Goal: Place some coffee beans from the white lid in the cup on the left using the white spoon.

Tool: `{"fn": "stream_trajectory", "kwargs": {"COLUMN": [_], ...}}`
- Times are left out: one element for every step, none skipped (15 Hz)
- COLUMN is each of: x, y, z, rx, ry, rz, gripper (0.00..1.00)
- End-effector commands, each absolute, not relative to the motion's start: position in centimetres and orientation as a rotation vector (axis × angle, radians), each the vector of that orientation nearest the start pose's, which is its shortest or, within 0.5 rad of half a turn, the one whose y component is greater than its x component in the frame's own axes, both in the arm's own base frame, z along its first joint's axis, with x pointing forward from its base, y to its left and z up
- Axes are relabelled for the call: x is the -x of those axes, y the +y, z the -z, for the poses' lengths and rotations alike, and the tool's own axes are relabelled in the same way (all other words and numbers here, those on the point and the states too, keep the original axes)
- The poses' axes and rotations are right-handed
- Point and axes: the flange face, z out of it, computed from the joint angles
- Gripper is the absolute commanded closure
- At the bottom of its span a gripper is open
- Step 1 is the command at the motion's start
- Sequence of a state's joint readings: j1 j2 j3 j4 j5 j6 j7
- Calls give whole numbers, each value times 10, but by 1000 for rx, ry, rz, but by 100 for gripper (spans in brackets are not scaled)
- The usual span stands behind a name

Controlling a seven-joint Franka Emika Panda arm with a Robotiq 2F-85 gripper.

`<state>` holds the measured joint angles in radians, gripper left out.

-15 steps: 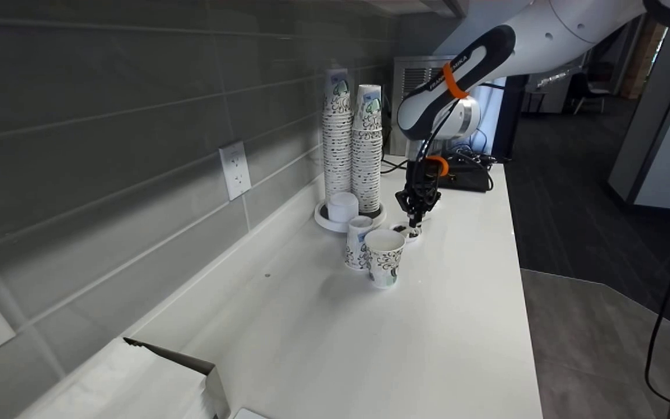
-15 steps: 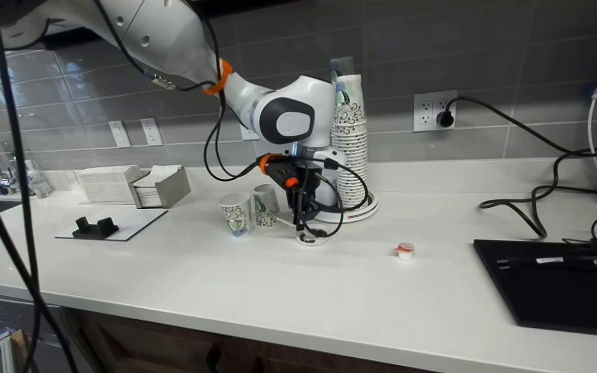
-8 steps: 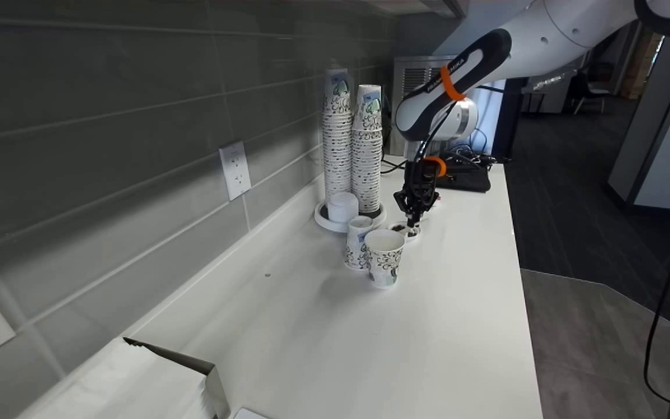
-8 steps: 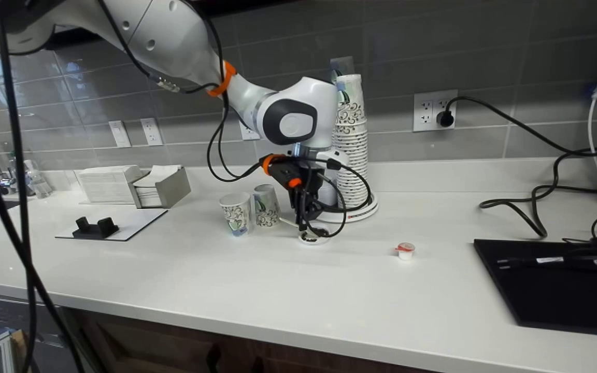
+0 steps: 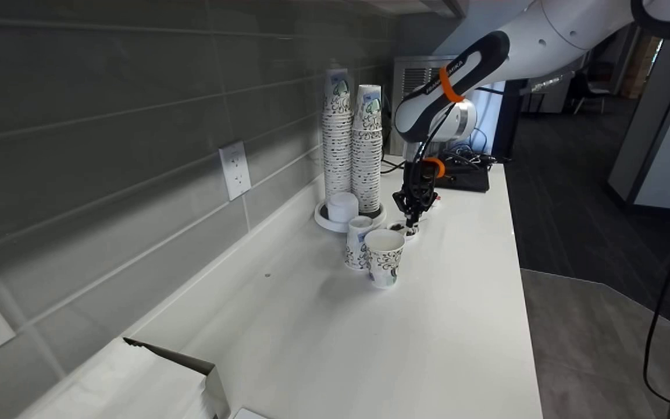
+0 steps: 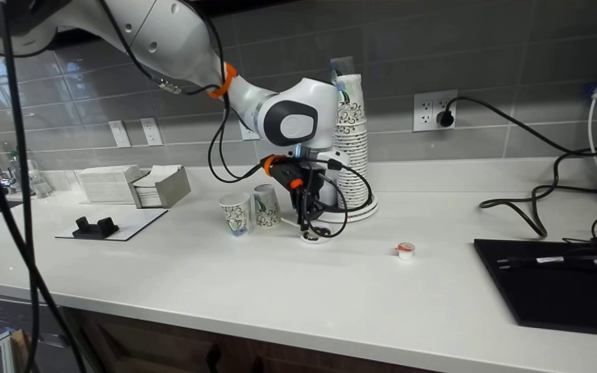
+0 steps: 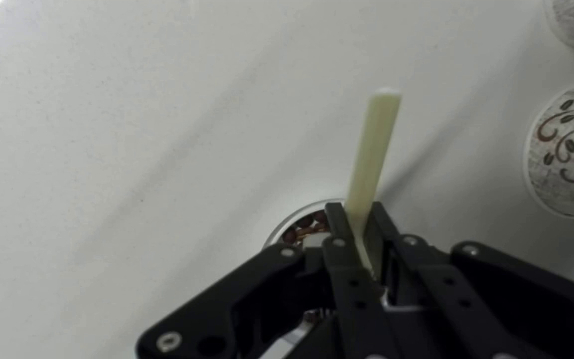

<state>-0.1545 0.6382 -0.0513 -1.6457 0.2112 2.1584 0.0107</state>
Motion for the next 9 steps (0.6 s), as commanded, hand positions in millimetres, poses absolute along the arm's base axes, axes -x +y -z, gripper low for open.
{"fn": "stream_trajectory", "kwargs": {"x": [-667,-668,-669,-670,-671,-672,-673,-673,-674], "y": [-127,-127,-126,-126,-127,-127,-127,-127,-126], "z": [-223,-223,-224,-225,-225,-225,-223,-222,-221], "rx": [2969,2976,2979,2985,2989,2998,3003,3009,3018], "ry": [488,487,484,483,482,482,483,478,474], "rz": [-126,-108,-92,-71,-56,-36,-24,-16,-1], "gripper": [97,97,97,97,97,97,97,97,97]}}
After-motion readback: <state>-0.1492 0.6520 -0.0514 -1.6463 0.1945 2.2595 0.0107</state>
